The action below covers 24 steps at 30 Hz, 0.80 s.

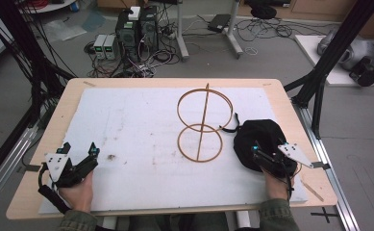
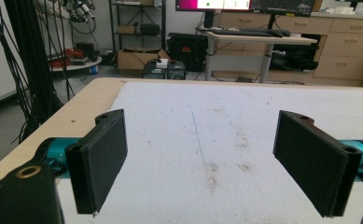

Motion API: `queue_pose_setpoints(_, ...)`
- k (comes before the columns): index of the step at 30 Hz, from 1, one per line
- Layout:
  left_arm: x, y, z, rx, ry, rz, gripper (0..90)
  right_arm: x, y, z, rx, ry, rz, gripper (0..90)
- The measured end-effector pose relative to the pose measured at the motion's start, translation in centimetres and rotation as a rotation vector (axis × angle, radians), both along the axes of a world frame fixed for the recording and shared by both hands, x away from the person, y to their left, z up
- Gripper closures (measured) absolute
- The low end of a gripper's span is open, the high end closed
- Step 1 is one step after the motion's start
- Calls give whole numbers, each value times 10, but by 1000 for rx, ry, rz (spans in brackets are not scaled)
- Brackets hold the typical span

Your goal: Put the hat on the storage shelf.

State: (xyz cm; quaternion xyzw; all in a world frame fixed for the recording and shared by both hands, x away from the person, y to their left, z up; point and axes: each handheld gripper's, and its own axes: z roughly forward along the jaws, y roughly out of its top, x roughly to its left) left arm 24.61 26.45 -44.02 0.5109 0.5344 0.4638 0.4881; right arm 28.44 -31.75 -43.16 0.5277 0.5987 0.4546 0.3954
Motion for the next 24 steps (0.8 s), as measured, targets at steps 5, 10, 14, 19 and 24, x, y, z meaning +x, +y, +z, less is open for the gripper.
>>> queue_pose_setpoints(5, 1, 0, 0, 1, 0, -1, 180, 4, -3, -3, 7, 23, 4, 192)
queue_pose_setpoints(10, 1, 1, -1, 4, 1, 1, 180, 6, -6, -5, 18, 35, 6, 250)
queue_pose_setpoints(14, 1, 1, -1, 4, 2, -3, 180, 7, -8, -6, 35, 50, 9, 296)
queue_pose_setpoints(19, 2, -1, -1, 24, -3, -10, 181, 7, -8, -5, 28, 63, -18, 427)
queue_pose_setpoints(24, 2, -1, -1, 24, 3, -17, 182, 8, -9, -5, 53, 81, -70, 535)
